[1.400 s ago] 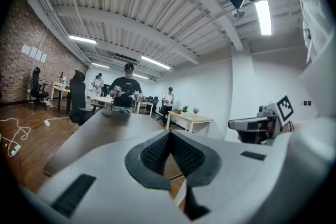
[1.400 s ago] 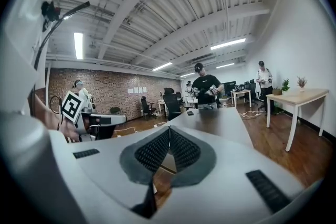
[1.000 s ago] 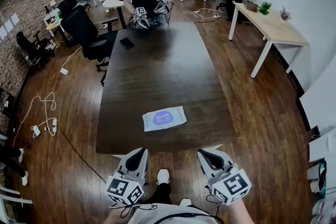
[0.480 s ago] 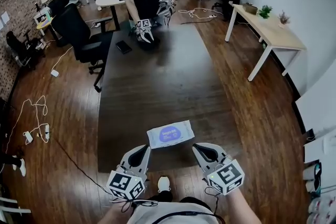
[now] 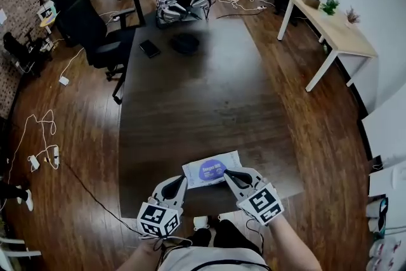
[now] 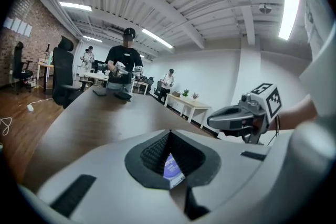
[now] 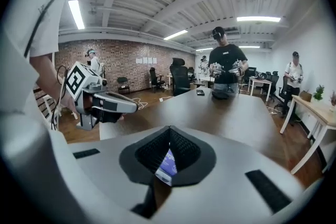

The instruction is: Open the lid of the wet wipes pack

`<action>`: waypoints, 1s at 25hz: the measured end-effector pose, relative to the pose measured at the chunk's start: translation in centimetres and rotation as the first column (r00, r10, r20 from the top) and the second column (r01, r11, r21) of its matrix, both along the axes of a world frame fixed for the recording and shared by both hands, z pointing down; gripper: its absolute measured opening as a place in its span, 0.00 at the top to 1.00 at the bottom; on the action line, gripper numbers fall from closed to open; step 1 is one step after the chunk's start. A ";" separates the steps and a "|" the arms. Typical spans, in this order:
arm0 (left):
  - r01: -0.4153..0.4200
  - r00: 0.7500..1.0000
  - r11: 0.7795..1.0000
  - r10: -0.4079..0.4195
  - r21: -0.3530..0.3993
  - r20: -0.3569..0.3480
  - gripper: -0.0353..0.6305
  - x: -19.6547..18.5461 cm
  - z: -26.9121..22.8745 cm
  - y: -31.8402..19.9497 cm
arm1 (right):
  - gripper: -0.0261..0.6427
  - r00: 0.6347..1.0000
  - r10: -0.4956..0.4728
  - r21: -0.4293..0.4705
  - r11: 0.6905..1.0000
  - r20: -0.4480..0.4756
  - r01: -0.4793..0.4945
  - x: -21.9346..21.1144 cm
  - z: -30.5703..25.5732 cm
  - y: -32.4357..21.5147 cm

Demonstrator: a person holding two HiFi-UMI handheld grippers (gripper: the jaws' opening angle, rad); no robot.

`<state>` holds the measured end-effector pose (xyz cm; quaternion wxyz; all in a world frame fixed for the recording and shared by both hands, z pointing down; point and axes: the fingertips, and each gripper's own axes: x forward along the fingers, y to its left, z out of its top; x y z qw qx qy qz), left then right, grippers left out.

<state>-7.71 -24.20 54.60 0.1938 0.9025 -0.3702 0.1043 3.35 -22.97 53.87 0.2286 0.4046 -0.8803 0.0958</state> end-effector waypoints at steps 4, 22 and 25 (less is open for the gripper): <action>0.044 0.997 0.996 -0.039 -0.078 0.060 0.94 0.2 4.2 -0.9 | 0.95 0.983 -0.140 -0.044 0.990 -0.118 0.136 -1.1 4.0 -2.2; 0.124 0.987 0.948 -0.089 -0.294 0.131 0.94 4.0 13.6 -0.5 | 0.47 0.578 -0.650 -0.320 0.754 -0.494 0.575 -2.6 16.0 -3.8; 0.119 0.988 0.945 -0.083 -0.305 0.129 0.94 4.4 13.9 -0.5 | 0.48 0.545 -0.678 -0.351 0.728 -0.493 0.588 -2.8 16.6 -3.8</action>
